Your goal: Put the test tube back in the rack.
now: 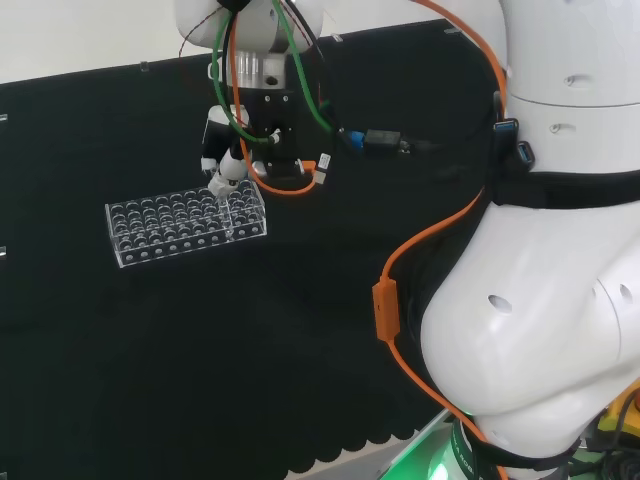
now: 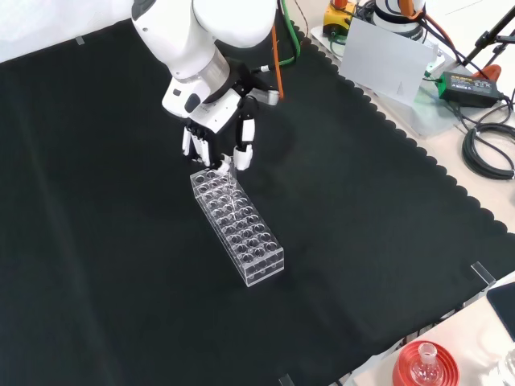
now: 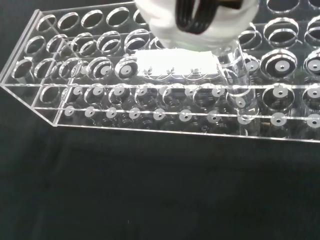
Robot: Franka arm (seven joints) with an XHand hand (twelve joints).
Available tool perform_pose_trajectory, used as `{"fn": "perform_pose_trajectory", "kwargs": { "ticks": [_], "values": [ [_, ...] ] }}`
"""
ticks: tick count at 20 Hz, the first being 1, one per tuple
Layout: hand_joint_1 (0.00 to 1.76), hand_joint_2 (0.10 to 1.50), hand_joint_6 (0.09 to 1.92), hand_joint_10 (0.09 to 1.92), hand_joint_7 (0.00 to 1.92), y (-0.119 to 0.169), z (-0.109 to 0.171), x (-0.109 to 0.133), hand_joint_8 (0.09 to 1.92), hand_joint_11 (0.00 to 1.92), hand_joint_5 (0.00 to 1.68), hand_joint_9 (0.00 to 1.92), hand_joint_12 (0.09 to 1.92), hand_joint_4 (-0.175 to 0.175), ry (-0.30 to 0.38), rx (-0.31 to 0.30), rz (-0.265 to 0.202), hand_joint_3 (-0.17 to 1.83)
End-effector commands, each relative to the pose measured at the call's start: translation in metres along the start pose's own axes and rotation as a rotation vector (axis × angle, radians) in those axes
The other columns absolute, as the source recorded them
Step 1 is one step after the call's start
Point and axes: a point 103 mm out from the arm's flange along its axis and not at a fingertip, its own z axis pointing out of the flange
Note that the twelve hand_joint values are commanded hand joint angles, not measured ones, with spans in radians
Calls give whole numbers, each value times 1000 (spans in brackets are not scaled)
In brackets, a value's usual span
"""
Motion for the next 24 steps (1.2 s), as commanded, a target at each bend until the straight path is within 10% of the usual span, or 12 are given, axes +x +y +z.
{"fn": "perform_pose_trajectory", "kwargs": {
  "ticks": [1,6,24],
  "values": [
    [1220,719,1012,777,947,0,-4,-2,782,424,564,860,1428,-29,26,20,-4,359],
    [1157,488,975,890,721,-3,-13,2,887,249,388,675,1519,-6,23,16,-25,770],
    [1127,481,909,912,659,-39,-70,17,894,173,359,592,1548,4,-11,-52,-66,761]
  ]
}}
